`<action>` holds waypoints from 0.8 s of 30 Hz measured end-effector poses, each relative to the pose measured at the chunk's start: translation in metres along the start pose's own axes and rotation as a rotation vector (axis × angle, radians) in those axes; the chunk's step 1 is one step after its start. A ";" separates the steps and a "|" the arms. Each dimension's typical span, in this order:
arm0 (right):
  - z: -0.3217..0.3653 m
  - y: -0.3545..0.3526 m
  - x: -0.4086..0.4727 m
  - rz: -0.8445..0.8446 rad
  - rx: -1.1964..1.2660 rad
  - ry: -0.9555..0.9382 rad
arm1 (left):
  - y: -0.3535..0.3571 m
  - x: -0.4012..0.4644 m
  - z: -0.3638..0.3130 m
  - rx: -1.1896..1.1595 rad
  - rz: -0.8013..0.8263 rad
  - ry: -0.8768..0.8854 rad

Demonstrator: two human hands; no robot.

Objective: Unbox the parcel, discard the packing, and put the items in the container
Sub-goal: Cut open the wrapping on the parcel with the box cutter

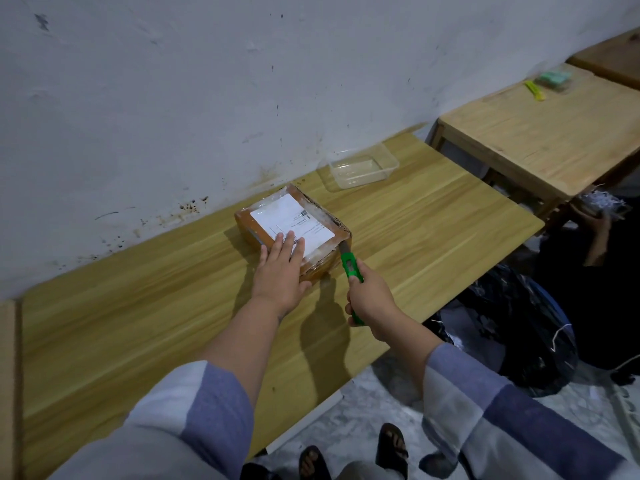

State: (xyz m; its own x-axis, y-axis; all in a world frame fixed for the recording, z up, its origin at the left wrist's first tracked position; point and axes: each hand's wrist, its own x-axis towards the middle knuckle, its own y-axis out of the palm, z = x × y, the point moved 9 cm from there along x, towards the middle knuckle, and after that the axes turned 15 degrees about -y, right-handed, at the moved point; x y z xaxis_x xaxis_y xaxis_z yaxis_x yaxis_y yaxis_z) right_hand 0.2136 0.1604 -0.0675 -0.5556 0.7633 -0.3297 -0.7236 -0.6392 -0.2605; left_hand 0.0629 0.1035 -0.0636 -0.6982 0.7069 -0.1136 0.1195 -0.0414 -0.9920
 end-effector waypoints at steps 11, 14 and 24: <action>-0.002 0.020 -0.025 0.078 0.026 0.025 | 0.002 0.000 0.000 0.012 -0.001 -0.015; 0.001 0.024 -0.032 0.113 0.011 0.004 | 0.002 -0.002 0.000 0.010 -0.004 -0.021; 0.007 0.027 -0.048 0.153 0.024 -0.005 | 0.000 -0.003 0.001 -0.023 0.005 -0.035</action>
State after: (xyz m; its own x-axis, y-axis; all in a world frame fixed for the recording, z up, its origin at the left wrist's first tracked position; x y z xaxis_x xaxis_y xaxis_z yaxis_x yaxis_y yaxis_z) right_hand 0.2174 0.1070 -0.0524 -0.6621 0.6575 -0.3597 -0.6397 -0.7458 -0.1858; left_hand 0.0647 0.1006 -0.0631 -0.7216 0.6818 -0.1203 0.1388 -0.0278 -0.9899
